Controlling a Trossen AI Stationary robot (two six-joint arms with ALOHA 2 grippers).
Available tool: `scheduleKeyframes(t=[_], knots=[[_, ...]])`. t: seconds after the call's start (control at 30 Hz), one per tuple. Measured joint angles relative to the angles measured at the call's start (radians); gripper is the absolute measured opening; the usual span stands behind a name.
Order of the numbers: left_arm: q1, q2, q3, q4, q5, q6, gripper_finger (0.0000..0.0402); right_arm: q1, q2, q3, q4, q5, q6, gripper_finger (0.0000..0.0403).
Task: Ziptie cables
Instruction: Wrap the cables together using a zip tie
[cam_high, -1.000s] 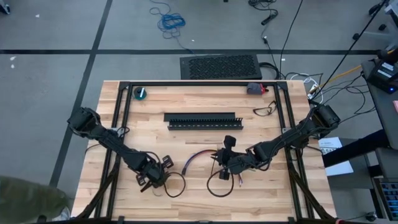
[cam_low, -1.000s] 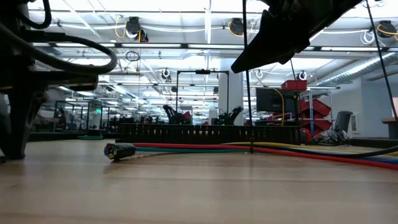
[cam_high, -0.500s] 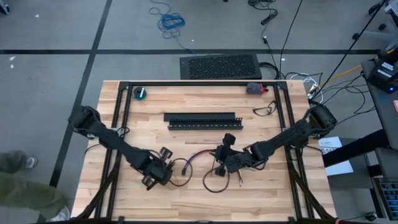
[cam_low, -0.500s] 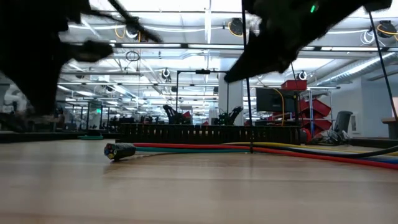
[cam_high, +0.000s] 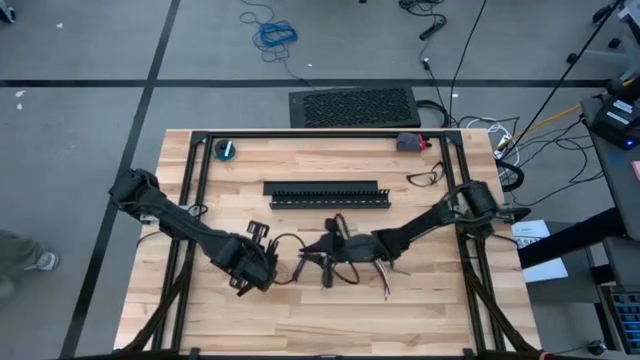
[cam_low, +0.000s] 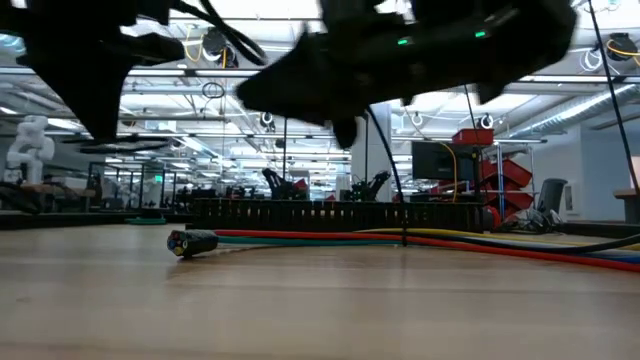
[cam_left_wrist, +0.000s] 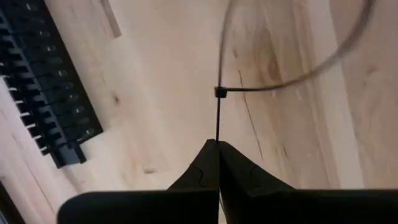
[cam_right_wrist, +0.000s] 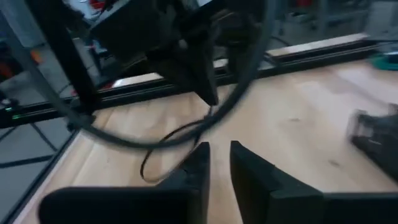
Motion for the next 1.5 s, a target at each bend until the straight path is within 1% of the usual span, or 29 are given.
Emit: scheduleKeyframes(t=[0.1,0.27,0.33,0.43,0.57,0.7,0.9,0.97,1.07,1.1,1.2,1.4,1.5], knots=[[0.003,-0.002,0.000,-0.006,-0.001,0.017,0.0000,-0.018,0.076,0.110,-0.084,-0.070,0.003,0.0096],[0.012,-0.002,0.000,-0.012,-0.019,0.042,0.0000,-0.023,0.160,0.257,-0.218,-0.083,-0.040,0.0145],[0.015,-0.002,0.000,-0.012,-0.025,0.045,0.0000,-0.023,0.178,0.303,-0.239,-0.085,-0.057,0.0155],[0.016,-0.002,0.000,-0.006,-0.038,0.053,0.0000,-0.027,0.196,0.347,-0.281,-0.085,-0.068,0.0158],[0.016,-0.002,0.000,-0.001,-0.045,0.065,0.0000,-0.042,0.205,0.357,-0.312,-0.080,-0.060,0.0142],[0.016,-0.002,0.000,0.000,-0.045,0.077,0.0000,-0.054,0.205,0.356,-0.339,-0.042,-0.061,0.0123],[0.016,-0.002,0.000,0.033,-0.045,0.104,0.0000,-0.054,0.205,0.356,-0.344,-0.031,-0.087,0.0110],[0.016,-0.002,0.000,0.050,-0.045,0.113,0.0000,-0.055,0.205,0.357,-0.361,-0.031,-0.081,0.0086],[0.016,-0.002,0.000,0.055,-0.045,0.114,0.0000,-0.055,0.205,0.357,-0.381,-0.028,-0.090,0.0021],[0.016,-0.002,0.000,0.055,-0.045,0.114,0.0000,-0.053,0.205,0.357,-0.380,-0.021,-0.095,0.0012],[0.014,-0.002,0.000,0.056,-0.045,0.112,0.0000,-0.047,0.205,0.357,-0.382,0.006,-0.106,0.0002],[0.014,-0.003,0.000,0.057,-0.045,0.106,0.0001,-0.037,0.205,0.357,-0.383,0.033,-0.119,0.0000],[-0.006,-0.020,0.000,0.069,-0.046,0.107,0.0012,-0.034,0.205,0.357,-0.374,0.049,-0.128,0.0000]])
